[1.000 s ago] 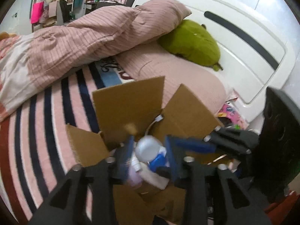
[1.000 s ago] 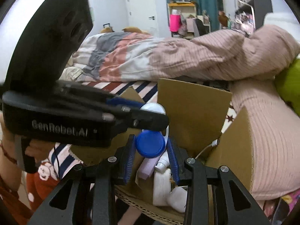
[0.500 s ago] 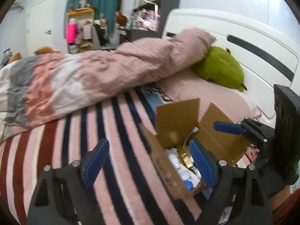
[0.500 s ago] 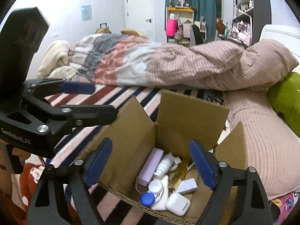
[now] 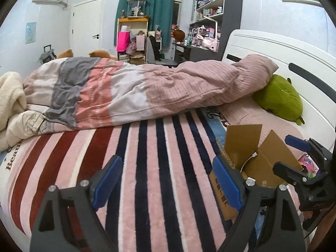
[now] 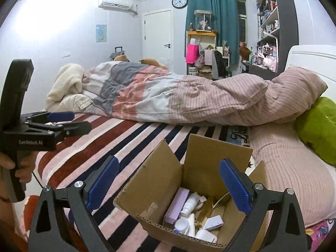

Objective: Organize rigid objects

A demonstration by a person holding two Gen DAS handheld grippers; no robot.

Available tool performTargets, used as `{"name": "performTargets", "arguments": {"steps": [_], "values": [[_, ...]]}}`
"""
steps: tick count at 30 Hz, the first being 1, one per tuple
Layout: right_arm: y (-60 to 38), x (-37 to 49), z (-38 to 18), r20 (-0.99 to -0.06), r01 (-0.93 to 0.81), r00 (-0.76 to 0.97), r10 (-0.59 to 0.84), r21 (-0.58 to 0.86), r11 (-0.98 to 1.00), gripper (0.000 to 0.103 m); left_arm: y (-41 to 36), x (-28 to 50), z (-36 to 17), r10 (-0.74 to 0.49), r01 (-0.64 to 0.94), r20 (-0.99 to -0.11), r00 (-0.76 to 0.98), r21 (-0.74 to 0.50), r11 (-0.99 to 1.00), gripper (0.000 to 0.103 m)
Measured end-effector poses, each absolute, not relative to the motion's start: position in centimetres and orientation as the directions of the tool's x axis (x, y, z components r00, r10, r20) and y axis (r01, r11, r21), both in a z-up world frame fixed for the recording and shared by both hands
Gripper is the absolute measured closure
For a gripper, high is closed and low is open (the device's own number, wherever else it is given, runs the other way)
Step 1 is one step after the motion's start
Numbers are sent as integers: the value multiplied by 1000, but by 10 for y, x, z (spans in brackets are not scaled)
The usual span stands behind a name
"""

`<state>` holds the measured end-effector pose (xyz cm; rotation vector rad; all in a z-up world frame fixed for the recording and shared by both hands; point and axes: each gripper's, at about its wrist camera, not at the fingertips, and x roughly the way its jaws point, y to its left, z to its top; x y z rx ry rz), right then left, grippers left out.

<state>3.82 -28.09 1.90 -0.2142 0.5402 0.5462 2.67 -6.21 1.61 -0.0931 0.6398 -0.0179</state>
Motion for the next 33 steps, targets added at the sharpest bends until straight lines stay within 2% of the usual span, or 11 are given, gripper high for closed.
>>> {"name": "performTargets", "arguments": {"steps": [19, 33], "values": [[-284, 39, 17, -541, -539, 718, 438, -35, 841, 6, -57, 22, 17, 11, -53, -590, 807, -54, 997, 17], [-284, 40, 14, -542, -546, 713, 445, -30, 837, 6, -57, 23, 18, 10, -50, -590, 807, -53, 997, 17]]}}
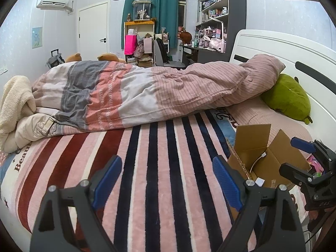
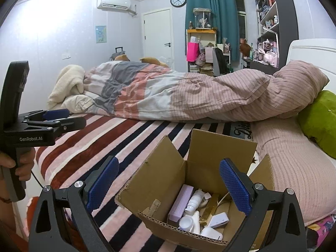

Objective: Organize rigid objects

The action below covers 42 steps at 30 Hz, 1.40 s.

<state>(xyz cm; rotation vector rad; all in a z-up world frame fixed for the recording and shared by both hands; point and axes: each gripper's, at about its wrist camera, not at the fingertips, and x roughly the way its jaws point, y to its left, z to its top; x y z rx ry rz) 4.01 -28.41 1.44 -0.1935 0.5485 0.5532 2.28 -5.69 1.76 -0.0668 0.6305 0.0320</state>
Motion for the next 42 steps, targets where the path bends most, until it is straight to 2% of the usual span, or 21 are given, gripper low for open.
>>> {"name": "performTargets", "arguments": {"steps": [42], "values": [[-271, 40, 6, -562, -590, 670, 485, -6, 807, 7, -50, 22, 17, 15, -53, -592, 806, -46, 998, 17]]}}
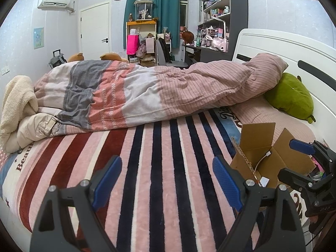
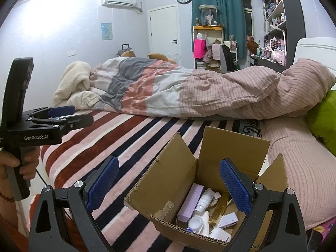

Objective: Organize rigid objects

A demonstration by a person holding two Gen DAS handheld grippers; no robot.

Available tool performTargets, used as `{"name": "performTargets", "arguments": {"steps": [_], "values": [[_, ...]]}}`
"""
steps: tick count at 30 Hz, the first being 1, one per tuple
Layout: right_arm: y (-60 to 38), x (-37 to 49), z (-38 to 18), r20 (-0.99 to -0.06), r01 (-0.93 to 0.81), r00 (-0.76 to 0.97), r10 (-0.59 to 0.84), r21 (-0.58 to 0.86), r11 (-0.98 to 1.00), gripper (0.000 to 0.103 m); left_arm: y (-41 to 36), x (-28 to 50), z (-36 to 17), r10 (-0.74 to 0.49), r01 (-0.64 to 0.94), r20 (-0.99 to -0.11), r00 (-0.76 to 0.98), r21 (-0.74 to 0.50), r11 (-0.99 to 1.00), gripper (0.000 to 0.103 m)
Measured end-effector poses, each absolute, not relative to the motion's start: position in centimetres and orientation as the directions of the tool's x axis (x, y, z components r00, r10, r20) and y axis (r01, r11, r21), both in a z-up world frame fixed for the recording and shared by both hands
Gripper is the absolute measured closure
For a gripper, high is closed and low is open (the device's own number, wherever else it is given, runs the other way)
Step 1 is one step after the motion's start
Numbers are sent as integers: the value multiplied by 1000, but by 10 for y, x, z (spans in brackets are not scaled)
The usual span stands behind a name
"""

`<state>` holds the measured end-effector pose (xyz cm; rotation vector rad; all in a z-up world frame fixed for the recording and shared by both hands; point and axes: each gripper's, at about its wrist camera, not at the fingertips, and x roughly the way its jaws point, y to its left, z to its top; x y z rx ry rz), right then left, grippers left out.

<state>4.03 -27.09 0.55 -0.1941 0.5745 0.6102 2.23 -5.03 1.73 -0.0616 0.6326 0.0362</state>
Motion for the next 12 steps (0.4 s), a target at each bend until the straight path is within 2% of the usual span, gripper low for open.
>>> {"name": "performTargets", "arguments": {"steps": [12], "values": [[-269, 43, 6, -563, -598, 663, 494, -1, 802, 7, -44, 21, 17, 18, -56, -590, 807, -46, 997, 17]]}}
